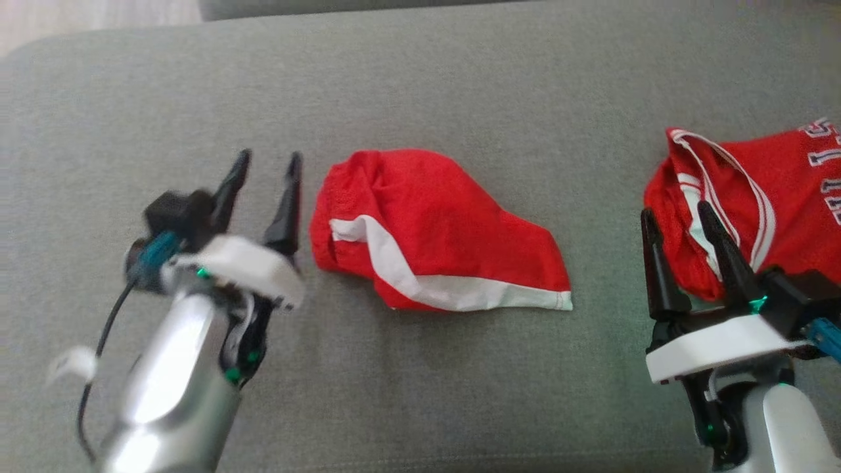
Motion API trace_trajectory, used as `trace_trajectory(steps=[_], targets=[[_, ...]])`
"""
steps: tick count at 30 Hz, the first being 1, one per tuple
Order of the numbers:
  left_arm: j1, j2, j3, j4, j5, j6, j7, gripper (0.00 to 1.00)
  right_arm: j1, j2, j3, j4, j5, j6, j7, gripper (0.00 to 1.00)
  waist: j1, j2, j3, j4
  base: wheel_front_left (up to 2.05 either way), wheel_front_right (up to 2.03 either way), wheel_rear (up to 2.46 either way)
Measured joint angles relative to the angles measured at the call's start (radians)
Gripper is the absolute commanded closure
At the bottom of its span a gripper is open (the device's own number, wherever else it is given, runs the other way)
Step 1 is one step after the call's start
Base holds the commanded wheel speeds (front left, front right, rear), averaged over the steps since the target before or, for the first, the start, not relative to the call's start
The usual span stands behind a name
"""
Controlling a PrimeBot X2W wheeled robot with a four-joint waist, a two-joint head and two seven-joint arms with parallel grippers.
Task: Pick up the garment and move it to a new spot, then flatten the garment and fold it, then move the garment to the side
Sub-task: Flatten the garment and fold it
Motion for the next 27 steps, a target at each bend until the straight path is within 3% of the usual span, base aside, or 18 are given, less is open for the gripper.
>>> trace_trajectory(steps=[5,11,20,27], targets=[[0.171,0.046,0.068,-0.201,0.051,0.056,0.0,0.0,0.005,0.0,0.001,0.009,-0.007,0.0,0.002,0.0,0.0,0.0,-0.03,0.029,0.0,0.0,0.0],[0.335,0.075,0.097,-0.338,0.081,0.084,0.0,0.0,0.023,0.0,0.009,0.024,-0.03,0.0,0.006,0.0,0.0,0.0,-0.066,0.049,0.0,0.0,0.0],[0.473,0.098,0.106,-0.436,0.097,0.119,0.002,0.0,0.082,0.0,0.01,0.021,-0.029,0.0,0.012,0.0,-0.0001,0.0,-0.121,0.061,0.0,0.0,0.0],[0.49,0.103,0.1,-0.462,0.096,0.126,0.021,0.0,0.088,0.0,0.007,-0.001,-0.029,0.0,0.019,0.0,-0.0001,0.0,-0.133,0.061,0.0,0.0,0.0]])
